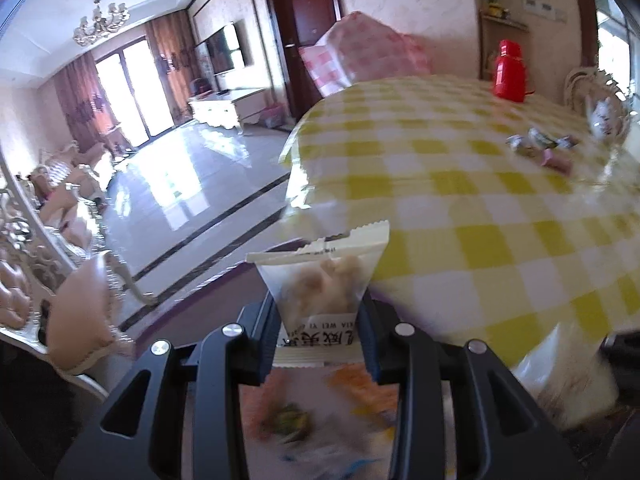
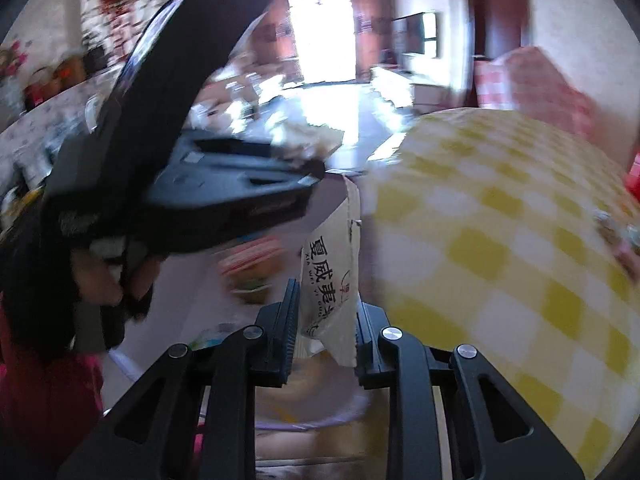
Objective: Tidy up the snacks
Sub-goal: 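Open both grippers to drop the white packets into the purple box, then grasp the pink wrapped bar on the table with the right gripper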
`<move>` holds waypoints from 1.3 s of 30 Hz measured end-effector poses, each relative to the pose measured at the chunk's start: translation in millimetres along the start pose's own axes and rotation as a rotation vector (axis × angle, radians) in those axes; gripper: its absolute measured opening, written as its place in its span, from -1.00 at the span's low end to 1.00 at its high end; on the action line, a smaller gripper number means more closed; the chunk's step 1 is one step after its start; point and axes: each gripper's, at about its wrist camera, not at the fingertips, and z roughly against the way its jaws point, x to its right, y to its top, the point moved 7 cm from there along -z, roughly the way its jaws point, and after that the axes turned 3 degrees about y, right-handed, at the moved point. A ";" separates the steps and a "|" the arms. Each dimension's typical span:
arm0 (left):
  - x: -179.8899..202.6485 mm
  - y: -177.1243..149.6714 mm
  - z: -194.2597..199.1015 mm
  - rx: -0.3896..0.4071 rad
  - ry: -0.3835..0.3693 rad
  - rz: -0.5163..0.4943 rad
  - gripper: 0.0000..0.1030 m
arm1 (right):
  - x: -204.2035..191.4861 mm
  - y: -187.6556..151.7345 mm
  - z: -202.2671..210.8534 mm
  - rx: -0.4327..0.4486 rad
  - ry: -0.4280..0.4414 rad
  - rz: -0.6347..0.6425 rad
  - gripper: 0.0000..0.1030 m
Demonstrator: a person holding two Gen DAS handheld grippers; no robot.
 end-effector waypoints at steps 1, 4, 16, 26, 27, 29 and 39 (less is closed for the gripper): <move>-10.2 -0.4 1.1 -0.006 0.027 0.009 -0.14 | -5.8 1.7 -2.7 0.005 0.017 0.009 -0.49; -42.6 4.7 12.0 0.044 0.163 0.083 0.87 | -5.9 9.0 3.2 0.060 0.033 -0.011 0.04; 15.0 17.3 22.2 0.124 -0.108 0.200 0.96 | 165.0 -37.3 98.6 0.152 -0.255 -0.399 0.38; 224.1 60.0 17.3 0.075 -0.489 -0.002 0.96 | 293.6 -123.1 180.7 0.189 -0.502 -0.680 0.61; 242.8 72.1 10.9 0.080 -0.490 0.007 0.96 | 302.0 -127.2 183.4 0.193 -0.501 -0.703 0.62; 270.5 90.4 -5.7 0.062 -0.502 0.050 0.96 | 320.4 -140.0 198.0 0.199 -0.516 -0.742 0.65; 324.0 176.1 -118.7 -0.035 -0.430 0.520 0.96 | 450.7 -136.9 208.4 0.169 -0.676 -0.901 0.68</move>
